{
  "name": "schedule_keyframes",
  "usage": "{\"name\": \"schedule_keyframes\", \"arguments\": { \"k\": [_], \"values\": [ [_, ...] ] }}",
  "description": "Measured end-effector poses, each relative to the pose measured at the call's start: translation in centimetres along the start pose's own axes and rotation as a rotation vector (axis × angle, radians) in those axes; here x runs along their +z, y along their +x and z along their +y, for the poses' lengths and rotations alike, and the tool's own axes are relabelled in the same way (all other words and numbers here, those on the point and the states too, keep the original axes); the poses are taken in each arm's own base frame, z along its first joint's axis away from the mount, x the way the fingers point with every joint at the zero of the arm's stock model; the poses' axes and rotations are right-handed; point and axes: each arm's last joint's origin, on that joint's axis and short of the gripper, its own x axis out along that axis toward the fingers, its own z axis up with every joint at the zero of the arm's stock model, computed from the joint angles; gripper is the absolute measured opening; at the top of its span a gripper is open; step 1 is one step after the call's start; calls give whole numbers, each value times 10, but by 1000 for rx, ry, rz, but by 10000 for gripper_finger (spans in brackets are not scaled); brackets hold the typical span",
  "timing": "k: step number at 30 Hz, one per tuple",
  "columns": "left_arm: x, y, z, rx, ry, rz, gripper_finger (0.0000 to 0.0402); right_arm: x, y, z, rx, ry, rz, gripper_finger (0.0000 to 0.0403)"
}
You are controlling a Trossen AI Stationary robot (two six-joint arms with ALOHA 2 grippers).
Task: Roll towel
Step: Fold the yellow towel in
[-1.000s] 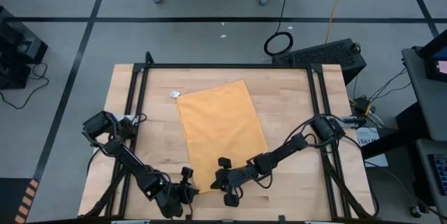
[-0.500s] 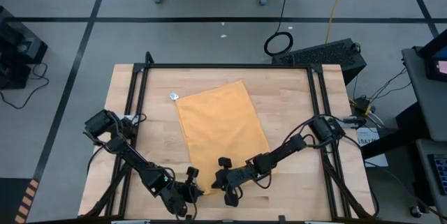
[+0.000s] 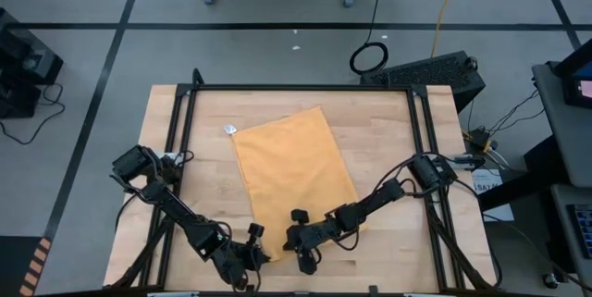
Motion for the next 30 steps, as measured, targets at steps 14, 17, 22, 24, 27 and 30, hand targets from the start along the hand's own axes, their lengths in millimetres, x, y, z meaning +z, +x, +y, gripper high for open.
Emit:
{"name": "schedule_keyframes", "arguments": {
  "k": [14,17,22,24,27,30],
  "values": [
    [-8,-10,-25,5,-77,-33,145,0,-1,-3,-22,25,17,4],
    [-13,-8,-34,109,-13,-92,187,0,0,-4,-40,39,10,4],
    [-22,7,-40,172,9,-139,206,1,0,-5,-44,60,7,4],
    [-26,15,-39,193,3,-154,204,0,0,-5,-43,65,7,4],
    [-30,26,-40,238,9,-157,197,0,0,-5,-43,71,8,4],
    [-32,31,-40,231,20,-144,190,0,0,-5,-43,84,8,4]
  ]
}}
